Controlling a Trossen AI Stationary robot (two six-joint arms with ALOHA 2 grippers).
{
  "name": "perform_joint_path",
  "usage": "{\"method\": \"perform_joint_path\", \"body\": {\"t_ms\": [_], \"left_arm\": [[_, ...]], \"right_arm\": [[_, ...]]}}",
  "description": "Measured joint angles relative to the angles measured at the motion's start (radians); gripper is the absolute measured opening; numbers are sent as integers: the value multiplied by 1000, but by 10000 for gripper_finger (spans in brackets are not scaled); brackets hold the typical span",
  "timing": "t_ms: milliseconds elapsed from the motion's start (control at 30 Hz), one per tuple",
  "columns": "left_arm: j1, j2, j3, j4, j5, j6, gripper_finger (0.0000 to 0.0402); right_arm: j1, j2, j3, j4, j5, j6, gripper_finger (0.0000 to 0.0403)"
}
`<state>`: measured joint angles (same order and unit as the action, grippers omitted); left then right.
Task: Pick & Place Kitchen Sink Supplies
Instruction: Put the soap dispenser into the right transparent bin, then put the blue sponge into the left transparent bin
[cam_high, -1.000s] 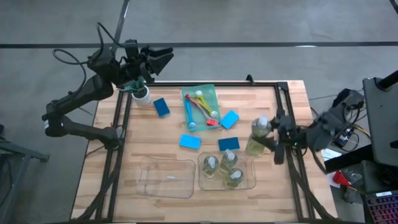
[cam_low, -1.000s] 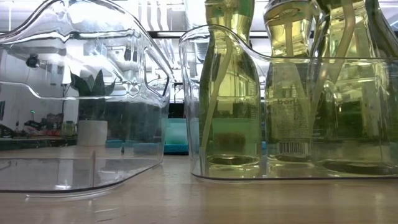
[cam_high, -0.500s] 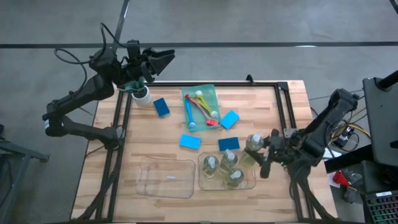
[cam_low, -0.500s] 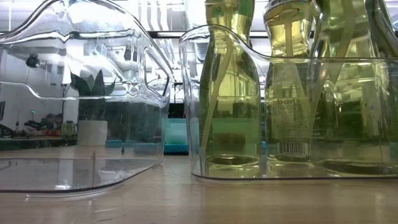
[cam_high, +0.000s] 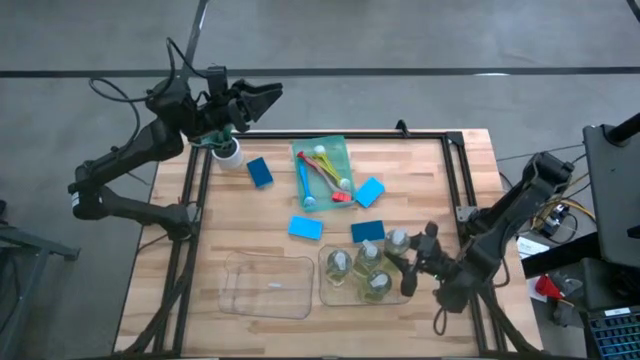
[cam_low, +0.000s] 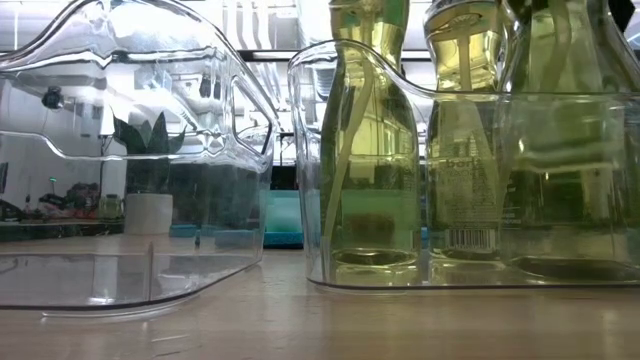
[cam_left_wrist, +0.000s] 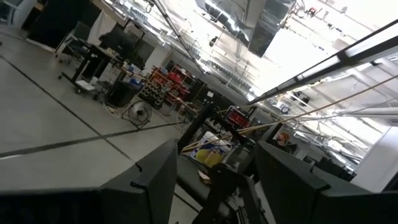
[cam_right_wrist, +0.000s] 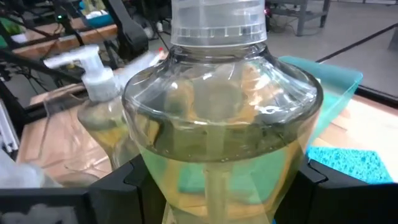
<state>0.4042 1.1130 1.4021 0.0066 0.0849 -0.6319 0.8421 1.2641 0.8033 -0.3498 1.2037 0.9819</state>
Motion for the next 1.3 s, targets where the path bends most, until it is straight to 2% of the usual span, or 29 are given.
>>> {"method": "perform_joint_path", "body": {"t_ms": [233,500,633,767,1033,1167,1300], "left_arm": [[0,0,0,-4,0,-7,209],[0,0,0,-8,0,-26,209],[0,0,0,-8,2,-30,209],[0,0,0,-12,7,-35,209],[-1,2,0,-38,7,-35,209],[-1,11,0,-47,8,-44,209],[-2,9,0,-139,10,-3,209]], "right_arm": [[-1,112,-13,5,18,110,211],[-2,224,-18,-4,-26,193,259],[-2,227,-2,-1,-27,200,279],[-2,187,27,-8,-30,135,296],[-3,20,73,-13,-13,-127,309],[-11,-83,90,-12,73,-228,300],[-16,-192,132,-10,176,-307,293]]}}
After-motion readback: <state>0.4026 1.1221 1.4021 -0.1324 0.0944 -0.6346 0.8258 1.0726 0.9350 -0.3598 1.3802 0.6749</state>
